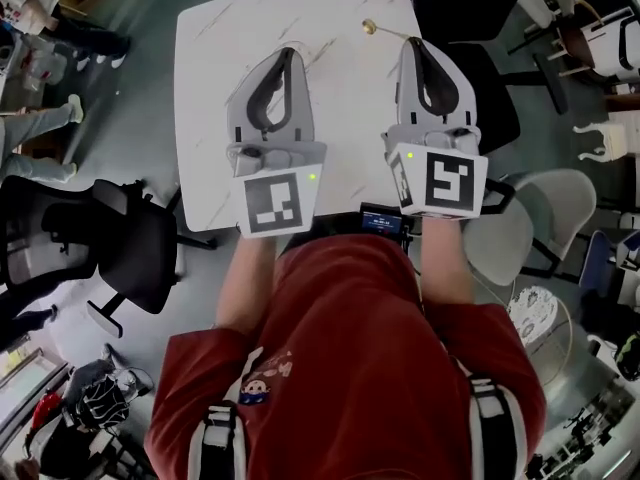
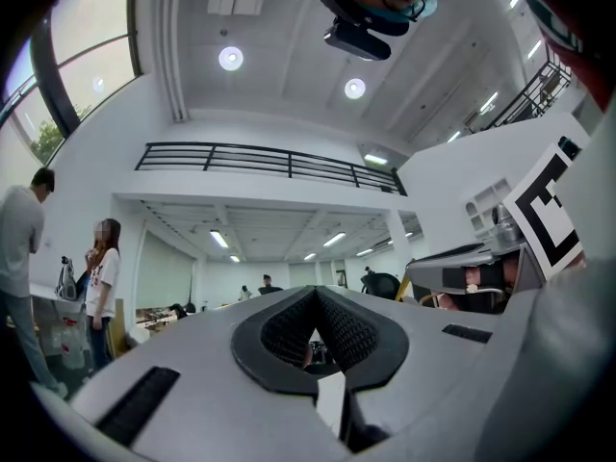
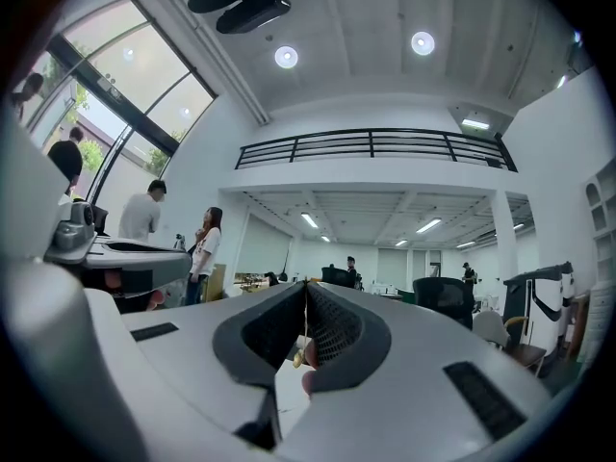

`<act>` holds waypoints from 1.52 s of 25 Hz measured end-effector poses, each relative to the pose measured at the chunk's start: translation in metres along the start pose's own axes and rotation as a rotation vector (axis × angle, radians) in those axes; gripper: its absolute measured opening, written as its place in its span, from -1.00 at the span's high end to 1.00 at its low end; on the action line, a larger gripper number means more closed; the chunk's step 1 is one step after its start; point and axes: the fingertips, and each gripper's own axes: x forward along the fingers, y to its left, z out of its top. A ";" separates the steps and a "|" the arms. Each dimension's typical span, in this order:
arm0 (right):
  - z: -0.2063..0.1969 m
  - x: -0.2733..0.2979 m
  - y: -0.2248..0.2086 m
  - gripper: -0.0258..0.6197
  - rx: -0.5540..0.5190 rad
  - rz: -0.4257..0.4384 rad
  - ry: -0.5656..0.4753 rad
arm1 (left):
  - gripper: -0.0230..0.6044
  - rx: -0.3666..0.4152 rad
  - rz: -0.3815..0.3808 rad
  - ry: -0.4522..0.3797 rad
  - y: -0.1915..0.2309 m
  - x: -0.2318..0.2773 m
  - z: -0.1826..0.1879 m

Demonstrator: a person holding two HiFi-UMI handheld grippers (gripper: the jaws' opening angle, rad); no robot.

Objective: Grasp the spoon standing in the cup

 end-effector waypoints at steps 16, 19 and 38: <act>0.006 -0.004 0.000 0.87 0.004 0.010 -0.019 | 0.92 0.005 0.010 -0.015 -0.001 -0.005 0.005; 0.007 -0.004 0.001 0.87 0.001 0.014 -0.022 | 0.92 0.005 0.011 -0.014 -0.001 -0.006 0.005; 0.014 -0.004 0.010 0.87 0.024 0.040 -0.036 | 0.92 0.001 0.027 -0.019 0.001 -0.010 0.010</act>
